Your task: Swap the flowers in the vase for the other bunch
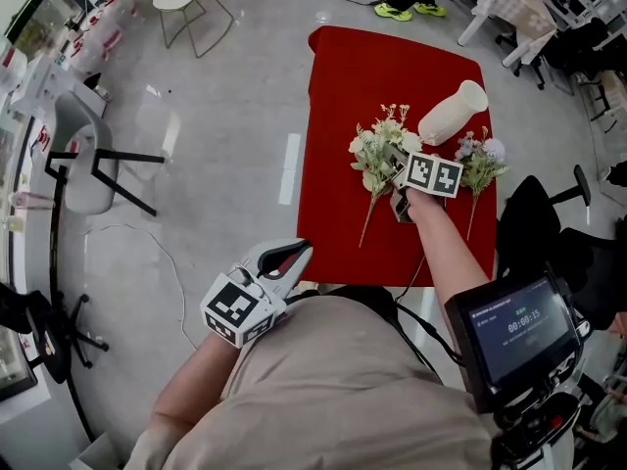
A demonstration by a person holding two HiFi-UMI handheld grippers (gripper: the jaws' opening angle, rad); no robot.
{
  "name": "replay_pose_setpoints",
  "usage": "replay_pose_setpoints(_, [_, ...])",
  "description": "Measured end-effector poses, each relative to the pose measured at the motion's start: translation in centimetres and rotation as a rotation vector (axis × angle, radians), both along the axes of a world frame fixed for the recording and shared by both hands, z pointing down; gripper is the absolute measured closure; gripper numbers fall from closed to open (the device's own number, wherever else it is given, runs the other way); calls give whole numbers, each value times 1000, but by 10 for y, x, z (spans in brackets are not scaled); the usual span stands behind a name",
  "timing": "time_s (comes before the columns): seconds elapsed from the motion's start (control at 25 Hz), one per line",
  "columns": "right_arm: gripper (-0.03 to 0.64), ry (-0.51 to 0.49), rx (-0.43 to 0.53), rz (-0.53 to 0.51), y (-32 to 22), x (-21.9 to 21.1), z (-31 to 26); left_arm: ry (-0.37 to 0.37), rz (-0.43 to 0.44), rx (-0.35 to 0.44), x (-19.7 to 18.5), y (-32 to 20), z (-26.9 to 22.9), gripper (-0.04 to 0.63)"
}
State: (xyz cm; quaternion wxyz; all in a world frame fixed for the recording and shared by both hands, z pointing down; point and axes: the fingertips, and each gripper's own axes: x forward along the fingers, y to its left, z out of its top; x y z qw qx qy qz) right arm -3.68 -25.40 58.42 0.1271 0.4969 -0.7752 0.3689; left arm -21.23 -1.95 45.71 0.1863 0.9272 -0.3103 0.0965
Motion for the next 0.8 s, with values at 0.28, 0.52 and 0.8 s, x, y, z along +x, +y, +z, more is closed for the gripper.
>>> replay_pose_setpoints(0.28, [540, -11, 184, -58, 10, 7, -83, 2, 42, 14, 35, 2, -7, 588])
replay_pose_setpoints(0.52, [540, -28, 353, -111, 19, 24, -169, 11, 57, 39, 73, 8, -20, 588])
replay_pose_setpoints(0.8, [540, -35, 560, -123, 12, 65, -278, 10, 58, 49, 111, 14, -27, 588])
